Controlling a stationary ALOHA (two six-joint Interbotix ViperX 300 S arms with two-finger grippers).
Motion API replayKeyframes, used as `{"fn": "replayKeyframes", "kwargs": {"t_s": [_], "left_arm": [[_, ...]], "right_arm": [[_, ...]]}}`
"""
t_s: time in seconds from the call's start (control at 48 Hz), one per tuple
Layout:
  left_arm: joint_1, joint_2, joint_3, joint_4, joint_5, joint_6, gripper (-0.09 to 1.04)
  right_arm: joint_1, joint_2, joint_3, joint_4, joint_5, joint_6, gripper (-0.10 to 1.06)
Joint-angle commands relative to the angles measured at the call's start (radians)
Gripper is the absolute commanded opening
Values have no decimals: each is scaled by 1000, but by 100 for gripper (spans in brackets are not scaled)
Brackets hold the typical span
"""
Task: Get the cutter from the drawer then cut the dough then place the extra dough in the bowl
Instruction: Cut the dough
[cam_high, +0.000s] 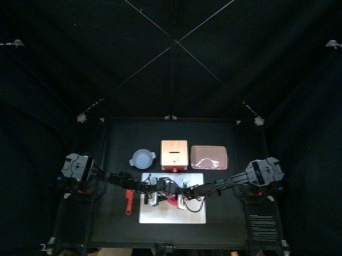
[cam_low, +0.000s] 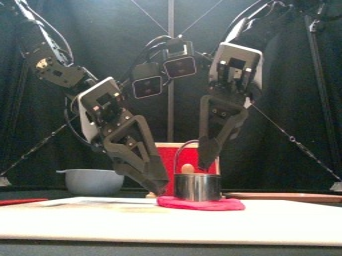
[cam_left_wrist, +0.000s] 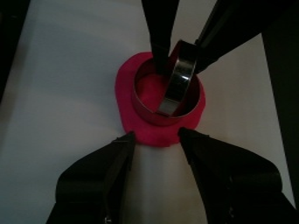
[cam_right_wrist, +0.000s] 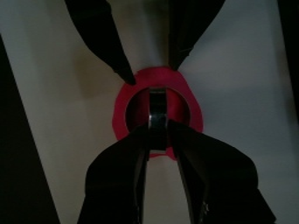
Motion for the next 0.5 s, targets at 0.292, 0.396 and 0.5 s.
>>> {"fn": "replayKeyframes", "kwargs": {"t_s": [0.292, 0.396, 0.5], "left_arm": [[2, 6, -25, 6, -2, 0, 83], [2, 15, -25, 5, -2, -2, 83], [2, 18, -25, 3, -2, -2, 83]], "right_arm": [[2, -25, -18, -3, -8, 5, 65], [3, -25, -17, -2, -8, 5, 64], [2, -25, -18, 0, -8, 5, 64]]}}
